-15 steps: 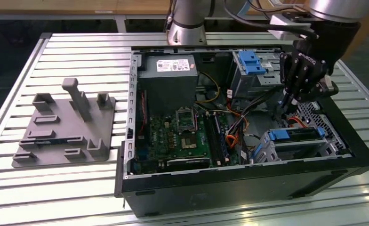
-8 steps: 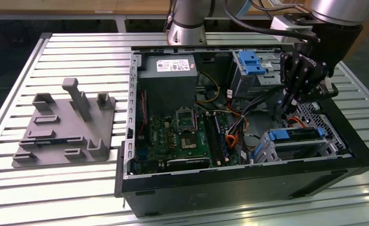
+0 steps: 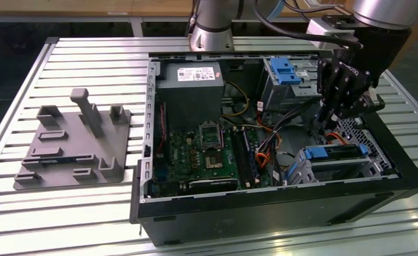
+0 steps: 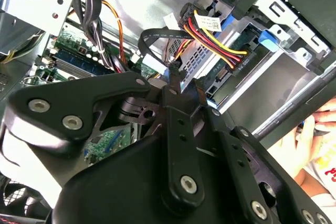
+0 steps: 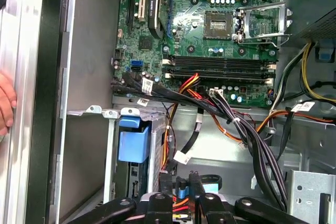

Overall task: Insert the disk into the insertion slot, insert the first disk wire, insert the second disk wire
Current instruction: 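Insert the second disk wire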

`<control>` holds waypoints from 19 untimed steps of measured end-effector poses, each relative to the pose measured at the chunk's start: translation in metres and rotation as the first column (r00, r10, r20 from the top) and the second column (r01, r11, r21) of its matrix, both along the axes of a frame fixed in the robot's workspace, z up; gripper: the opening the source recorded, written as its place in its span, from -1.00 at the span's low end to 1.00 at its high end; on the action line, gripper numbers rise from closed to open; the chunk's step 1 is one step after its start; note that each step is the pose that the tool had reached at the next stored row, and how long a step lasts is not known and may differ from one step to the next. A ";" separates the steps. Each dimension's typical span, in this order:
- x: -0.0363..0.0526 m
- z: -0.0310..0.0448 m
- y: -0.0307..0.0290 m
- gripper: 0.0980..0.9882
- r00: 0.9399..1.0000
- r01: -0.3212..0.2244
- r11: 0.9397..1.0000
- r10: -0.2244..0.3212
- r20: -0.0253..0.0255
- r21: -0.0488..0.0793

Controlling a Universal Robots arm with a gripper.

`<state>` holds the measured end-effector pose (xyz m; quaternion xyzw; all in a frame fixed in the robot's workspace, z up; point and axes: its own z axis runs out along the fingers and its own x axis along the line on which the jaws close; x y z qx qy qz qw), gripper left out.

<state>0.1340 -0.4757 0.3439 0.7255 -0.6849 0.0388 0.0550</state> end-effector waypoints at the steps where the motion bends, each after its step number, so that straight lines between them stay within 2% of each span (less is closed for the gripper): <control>1: 0.0000 0.0000 0.0000 -0.61 1.000 0.000 1.000 0.000 0.000 0.000; 11: 0.0000 0.0000 -0.0001 -0.61 1.000 0.001 1.000 -0.001 0.000 0.000; 12: 0.0000 0.0000 -0.0001 -0.65 1.000 0.001 1.000 -0.001 0.000 0.000; 13: 0.0000 0.0000 -0.0001 -0.78 1.000 0.001 1.000 -0.001 0.000 0.000; 14: 0.0000 0.0000 -0.0001 -0.78 1.000 0.001 1.000 -0.001 0.000 0.000; 15: 0.0000 0.0000 -0.0001 -0.89 1.000 0.001 1.000 -0.001 0.000 0.000; 19: 0.0000 0.0000 -0.0001 -0.89 1.000 0.002 1.000 -0.002 0.000 0.000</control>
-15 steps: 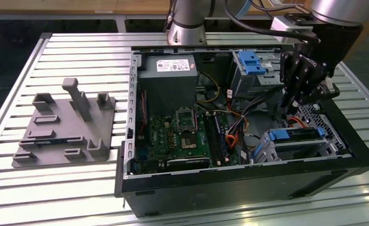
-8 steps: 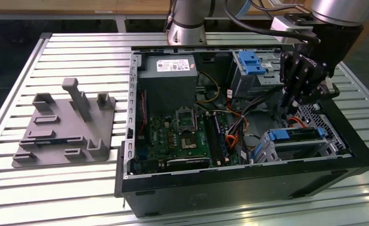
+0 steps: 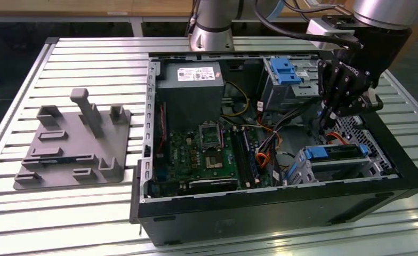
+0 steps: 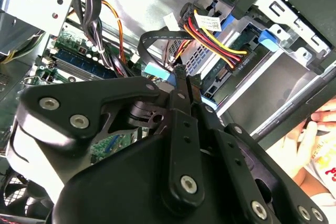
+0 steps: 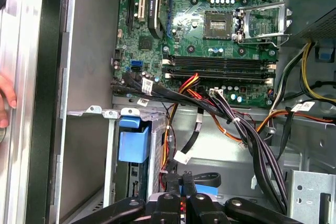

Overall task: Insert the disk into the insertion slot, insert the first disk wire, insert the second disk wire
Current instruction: 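Insert the second disk wire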

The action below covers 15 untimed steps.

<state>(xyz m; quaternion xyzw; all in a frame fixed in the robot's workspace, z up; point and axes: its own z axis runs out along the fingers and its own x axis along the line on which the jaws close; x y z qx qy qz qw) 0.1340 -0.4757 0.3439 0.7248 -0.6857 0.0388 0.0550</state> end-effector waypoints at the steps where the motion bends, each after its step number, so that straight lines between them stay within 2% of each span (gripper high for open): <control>1: 0.0000 0.0000 0.0000 -0.89 1.000 0.000 1.000 0.000 0.000 0.000; 8: 0.0000 0.0000 0.0000 -0.89 1.000 0.001 1.000 -0.001 0.000 0.000; 11: 0.0014 0.0000 -0.0001 -0.89 1.000 0.001 1.000 -0.001 -0.002 -0.001; 15: 0.0060 0.0000 0.0000 -0.89 1.000 0.001 1.000 -0.001 -0.014 -0.001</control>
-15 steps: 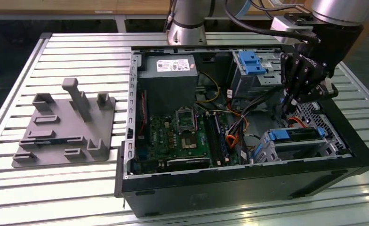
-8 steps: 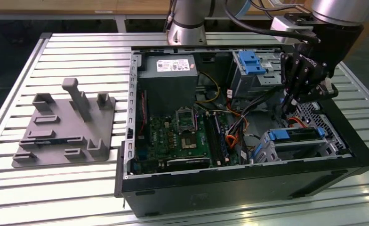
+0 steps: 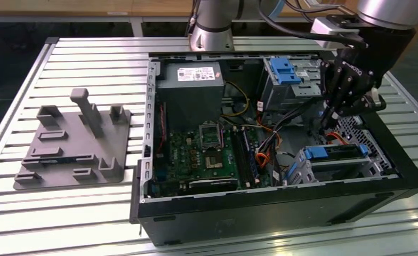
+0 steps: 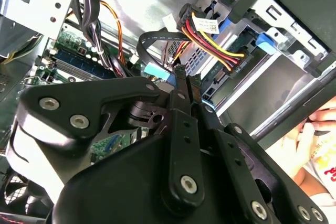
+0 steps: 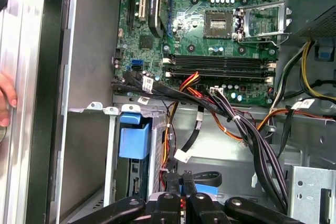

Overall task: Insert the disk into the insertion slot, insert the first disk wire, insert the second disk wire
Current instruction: 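Insert the second disk wire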

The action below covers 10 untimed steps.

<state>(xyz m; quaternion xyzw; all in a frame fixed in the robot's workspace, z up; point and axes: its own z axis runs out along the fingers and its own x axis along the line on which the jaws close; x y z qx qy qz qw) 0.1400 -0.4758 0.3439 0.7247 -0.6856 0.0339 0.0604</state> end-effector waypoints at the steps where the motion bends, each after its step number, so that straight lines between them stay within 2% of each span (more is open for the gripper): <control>1: 0.0006 0.0000 0.0000 -0.89 1.000 0.000 1.000 0.000 -0.003 0.000; 4: 0.0016 0.0000 -0.0004 -0.90 1.000 0.000 1.000 0.000 -0.009 0.000; 8: 0.0065 0.0000 -0.0034 -0.90 1.000 0.000 1.000 0.000 -0.023 0.000; 10: 0.0091 0.0000 -0.0049 -0.90 1.000 0.000 1.000 0.000 -0.028 0.001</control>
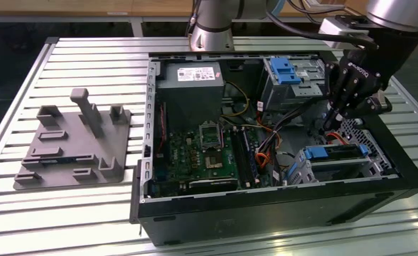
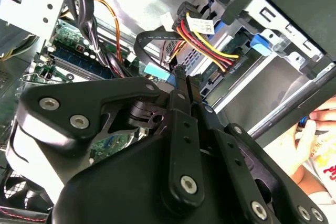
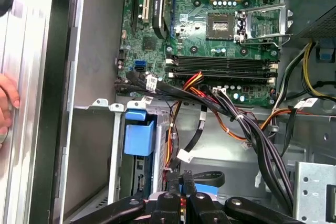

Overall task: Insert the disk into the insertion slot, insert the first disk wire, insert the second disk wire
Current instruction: 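Insert the second disk wire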

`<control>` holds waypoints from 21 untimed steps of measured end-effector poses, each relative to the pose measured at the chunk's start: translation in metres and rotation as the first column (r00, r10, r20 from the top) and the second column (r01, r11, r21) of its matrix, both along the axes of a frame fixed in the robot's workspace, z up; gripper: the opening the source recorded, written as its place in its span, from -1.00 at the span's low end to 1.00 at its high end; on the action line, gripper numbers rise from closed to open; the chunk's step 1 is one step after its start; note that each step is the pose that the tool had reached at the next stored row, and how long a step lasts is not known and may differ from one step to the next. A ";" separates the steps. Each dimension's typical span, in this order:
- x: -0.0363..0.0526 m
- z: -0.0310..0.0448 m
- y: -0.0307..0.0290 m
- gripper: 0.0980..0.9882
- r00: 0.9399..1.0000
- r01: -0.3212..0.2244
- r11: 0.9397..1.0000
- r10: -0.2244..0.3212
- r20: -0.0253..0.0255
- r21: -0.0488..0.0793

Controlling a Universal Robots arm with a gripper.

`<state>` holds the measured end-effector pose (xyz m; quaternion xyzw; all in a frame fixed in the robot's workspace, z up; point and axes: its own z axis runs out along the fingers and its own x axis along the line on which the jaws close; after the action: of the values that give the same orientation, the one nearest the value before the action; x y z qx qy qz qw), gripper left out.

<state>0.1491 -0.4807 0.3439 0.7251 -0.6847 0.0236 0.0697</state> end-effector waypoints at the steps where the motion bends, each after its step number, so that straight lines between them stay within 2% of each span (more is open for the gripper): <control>1: 0.0010 0.0000 -0.0008 -0.90 1.000 0.000 1.000 0.000 -0.002 0.000; 6: 0.0015 0.0000 -0.0041 -0.90 1.000 0.015 1.000 -0.015 -0.006 0.000; 12: 0.0015 0.0000 -0.0069 -0.90 0.998 0.057 0.998 -0.057 -0.008 0.000; 14: 0.0021 0.0000 -0.0079 -0.90 0.998 0.063 0.998 -0.063 -0.011 0.000; 16: 0.0052 0.0000 -0.0092 -0.90 0.998 0.063 0.998 -0.063 -0.023 -0.001; 21: 0.0153 0.0000 -0.0116 -0.90 0.996 0.063 0.998 -0.063 -0.058 -0.003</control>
<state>0.1644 -0.4923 0.3439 0.7035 -0.7049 0.0009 0.0907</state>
